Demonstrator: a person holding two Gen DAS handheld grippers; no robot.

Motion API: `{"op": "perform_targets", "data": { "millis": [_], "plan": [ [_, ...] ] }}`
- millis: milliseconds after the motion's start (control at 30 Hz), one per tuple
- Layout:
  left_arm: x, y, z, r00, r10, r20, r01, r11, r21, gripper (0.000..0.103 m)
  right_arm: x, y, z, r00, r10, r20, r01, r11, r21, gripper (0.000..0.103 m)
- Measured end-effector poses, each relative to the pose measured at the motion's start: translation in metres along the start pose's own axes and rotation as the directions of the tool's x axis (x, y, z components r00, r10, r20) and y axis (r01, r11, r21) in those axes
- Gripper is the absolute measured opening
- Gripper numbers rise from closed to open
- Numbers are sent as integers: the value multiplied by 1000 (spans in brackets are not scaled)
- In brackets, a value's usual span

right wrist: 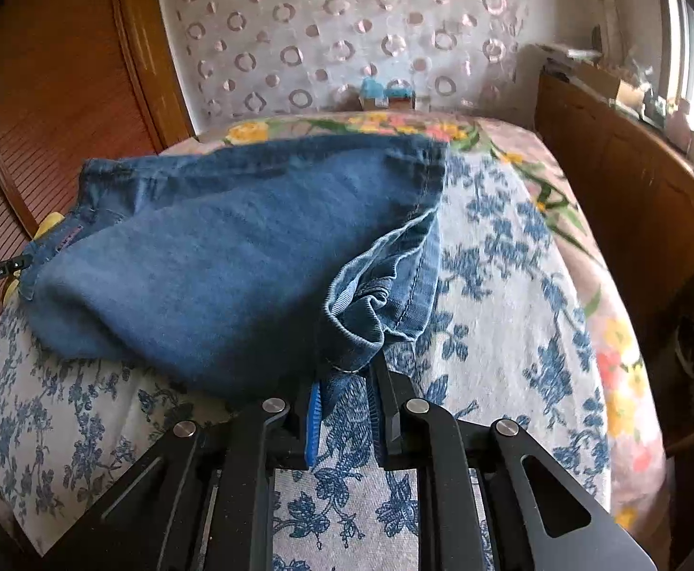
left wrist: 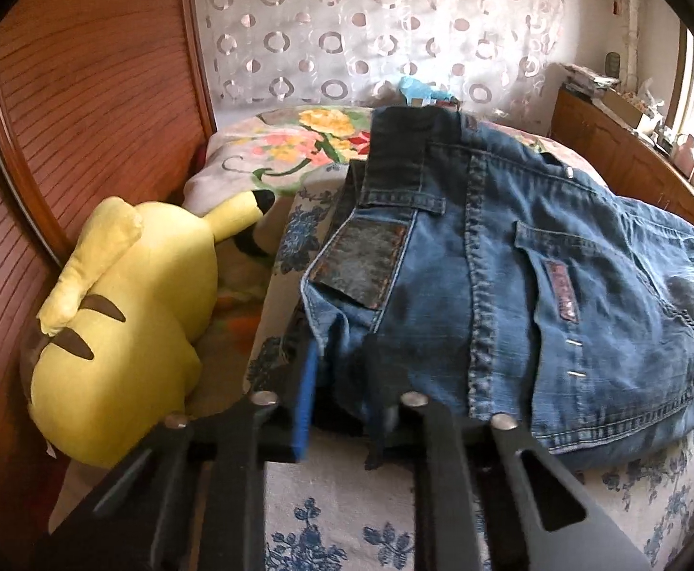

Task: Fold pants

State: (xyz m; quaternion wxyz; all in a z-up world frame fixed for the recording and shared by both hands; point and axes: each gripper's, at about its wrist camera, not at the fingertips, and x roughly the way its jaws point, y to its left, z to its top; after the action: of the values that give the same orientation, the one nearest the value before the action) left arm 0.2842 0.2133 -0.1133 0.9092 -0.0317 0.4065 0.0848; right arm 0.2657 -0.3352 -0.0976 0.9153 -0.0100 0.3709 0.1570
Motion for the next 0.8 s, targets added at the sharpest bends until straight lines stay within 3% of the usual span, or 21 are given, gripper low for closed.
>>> {"op": "perform_targets", "data": {
  "millis": [467,800],
  "plan": [
    [-47,-8,1,994,-2,109,0,1000,17,7,-31,-3,7,994,-10,111,11,1000,-13,15],
    [-102,-28,-26,984,-76,160,72,997,31,7,-72,-8,-16,982,-45,184,45,999,2,14]
  ]
}}
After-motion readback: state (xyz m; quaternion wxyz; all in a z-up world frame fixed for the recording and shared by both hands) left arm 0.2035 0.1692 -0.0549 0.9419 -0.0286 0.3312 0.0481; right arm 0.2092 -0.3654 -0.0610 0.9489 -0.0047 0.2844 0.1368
